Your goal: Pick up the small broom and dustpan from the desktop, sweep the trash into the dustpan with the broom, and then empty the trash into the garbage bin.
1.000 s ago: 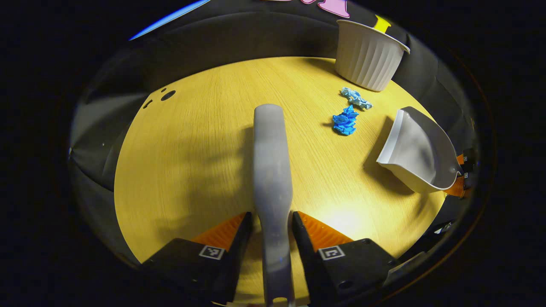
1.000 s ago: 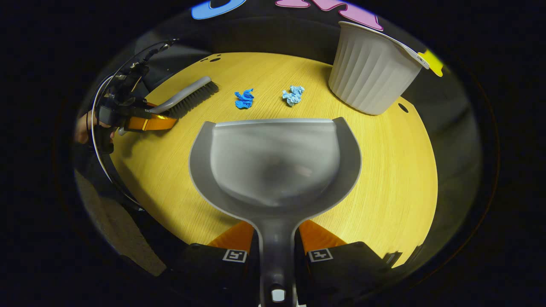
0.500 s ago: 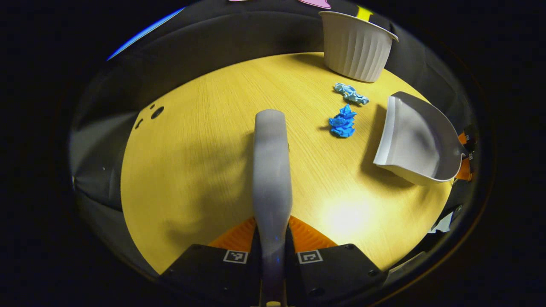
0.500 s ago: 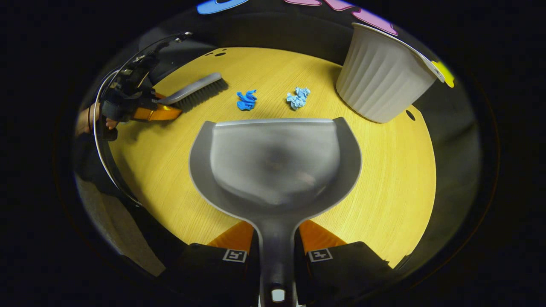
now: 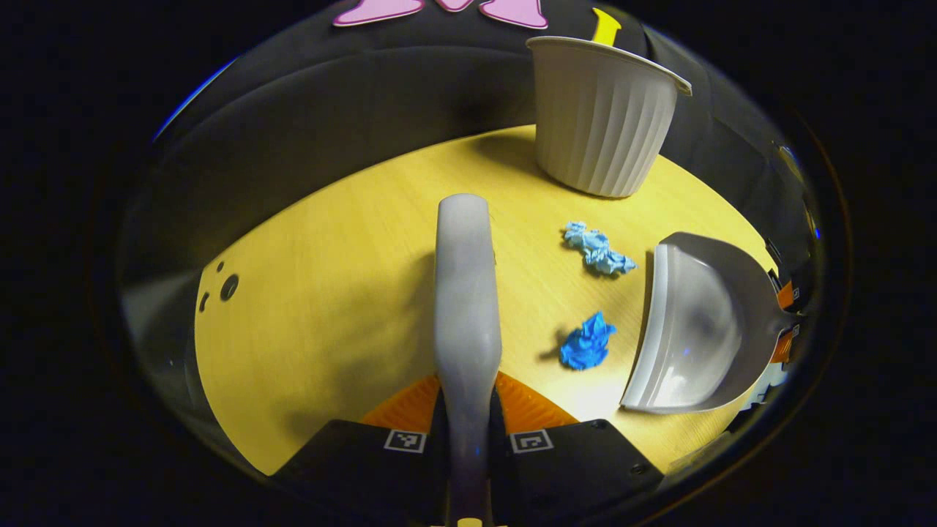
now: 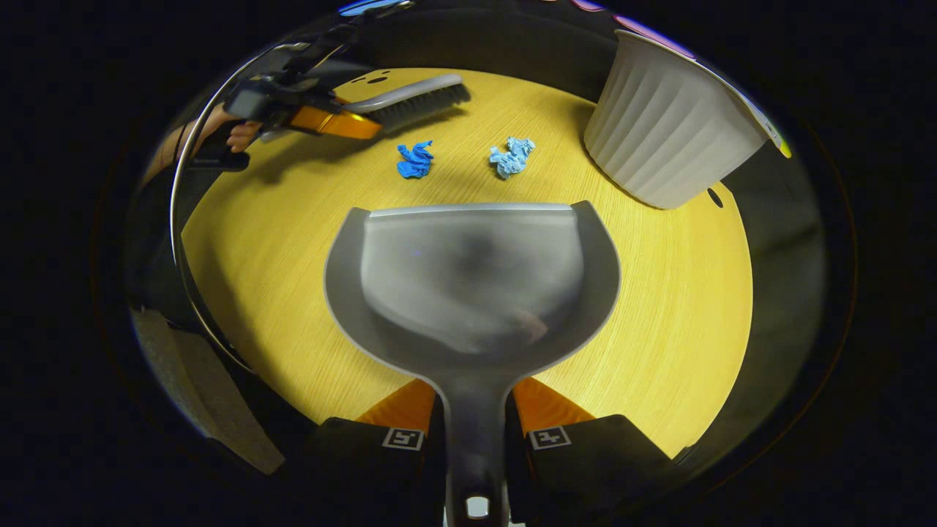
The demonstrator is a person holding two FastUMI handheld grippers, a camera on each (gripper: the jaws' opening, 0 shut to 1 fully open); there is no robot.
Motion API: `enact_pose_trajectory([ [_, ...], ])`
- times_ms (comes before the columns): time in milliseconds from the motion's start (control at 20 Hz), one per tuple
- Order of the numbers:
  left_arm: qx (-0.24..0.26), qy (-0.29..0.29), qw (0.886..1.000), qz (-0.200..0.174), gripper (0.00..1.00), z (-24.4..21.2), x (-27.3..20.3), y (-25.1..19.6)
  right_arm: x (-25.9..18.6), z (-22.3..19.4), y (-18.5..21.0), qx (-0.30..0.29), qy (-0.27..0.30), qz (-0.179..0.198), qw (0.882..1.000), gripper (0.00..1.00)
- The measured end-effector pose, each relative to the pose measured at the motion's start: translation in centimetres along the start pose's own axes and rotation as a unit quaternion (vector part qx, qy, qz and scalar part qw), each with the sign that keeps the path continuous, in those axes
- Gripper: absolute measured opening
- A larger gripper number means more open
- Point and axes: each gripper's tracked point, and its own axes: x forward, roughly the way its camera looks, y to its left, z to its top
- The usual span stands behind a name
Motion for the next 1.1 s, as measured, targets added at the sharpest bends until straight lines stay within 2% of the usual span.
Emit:
enact_pose_trajectory([
  [350,0.048,0.015,0.998,-0.03,0.27,2.6,3.9,-1.9,0.7,0.7,-0.3,0.012,0.0,0.014,1.0,0.37],
  [750,0.069,0.029,0.993,-0.096,0.27,2.4,3.8,-6.8,1.0,1.0,-0.3,0.009,-0.002,0.02,1.0,0.37],
  [900,0.067,0.036,0.987,-0.139,0.28,1.9,2.9,-8.8,1.1,0.8,-0.4,0.006,-0.003,0.019,1.0,0.37],
  [1000,0.055,0.048,0.978,-0.194,0.27,1.3,1.8,-11.6,1.2,0.9,-0.4,0.004,-0.004,0.018,1.0,0.37],
  [1100,0.058,0.057,0.971,-0.227,0.27,0.8,0.6,-13.1,1.2,0.9,-0.4,0.006,-0.01,0.015,1.0,0.37],
])
